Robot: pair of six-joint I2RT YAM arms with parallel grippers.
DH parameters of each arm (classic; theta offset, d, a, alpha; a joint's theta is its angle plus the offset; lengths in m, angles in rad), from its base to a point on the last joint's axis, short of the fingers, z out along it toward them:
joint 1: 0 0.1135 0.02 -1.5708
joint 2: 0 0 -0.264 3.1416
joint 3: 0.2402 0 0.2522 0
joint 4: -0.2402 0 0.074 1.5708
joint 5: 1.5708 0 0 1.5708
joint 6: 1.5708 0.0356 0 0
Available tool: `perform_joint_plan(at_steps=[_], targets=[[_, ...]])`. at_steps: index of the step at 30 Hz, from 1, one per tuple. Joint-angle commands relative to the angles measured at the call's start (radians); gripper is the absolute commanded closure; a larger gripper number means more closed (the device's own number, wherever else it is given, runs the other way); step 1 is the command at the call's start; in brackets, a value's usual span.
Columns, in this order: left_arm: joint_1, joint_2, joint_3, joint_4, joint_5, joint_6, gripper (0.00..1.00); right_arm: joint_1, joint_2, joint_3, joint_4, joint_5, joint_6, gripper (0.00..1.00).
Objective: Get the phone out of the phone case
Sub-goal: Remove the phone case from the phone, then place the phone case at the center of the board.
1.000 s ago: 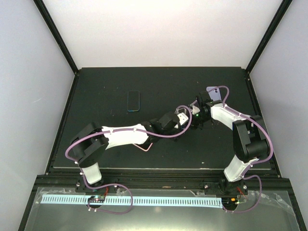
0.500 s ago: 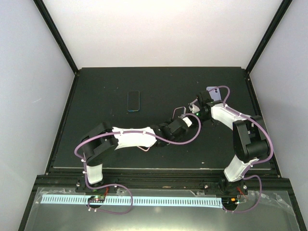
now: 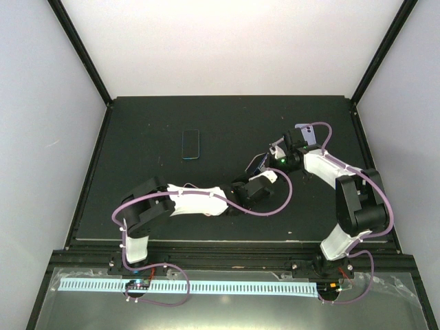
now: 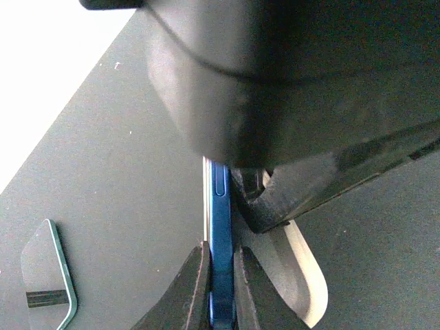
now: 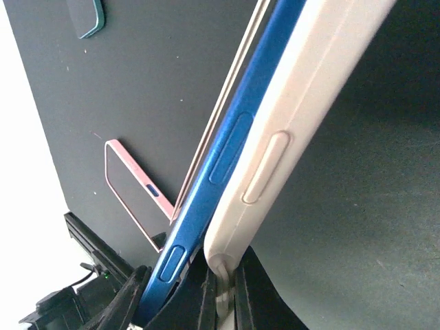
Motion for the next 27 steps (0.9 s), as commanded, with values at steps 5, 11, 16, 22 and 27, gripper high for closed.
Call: perform_joint_plan(at_steps=[5,11,16,22,27], targets=[[0.035,-0.187,0.000,-0.022,-0.085,-0.115,0.98,0.001,-0.063,0.017,-0.107,0.134,-0.088,0.99],[0.050,-0.337,-0.012,-0.079,-0.010,-0.239,0.98,0.002,-0.090,0.013,-0.121,0.239,-0.101,0.99],[0.076,-0.464,-0.038,-0.130,0.045,-0.329,0.98,0.003,-0.121,0.011,-0.107,0.248,-0.101,0.99],[0.086,-0.591,-0.096,-0.157,0.051,-0.345,0.99,-0.006,-0.138,0.078,-0.127,0.269,-0.317,0.99],[0.103,-0.671,-0.145,-0.221,0.015,-0.315,0.98,-0.107,-0.001,0.337,-0.279,0.226,-0.676,0.99]])
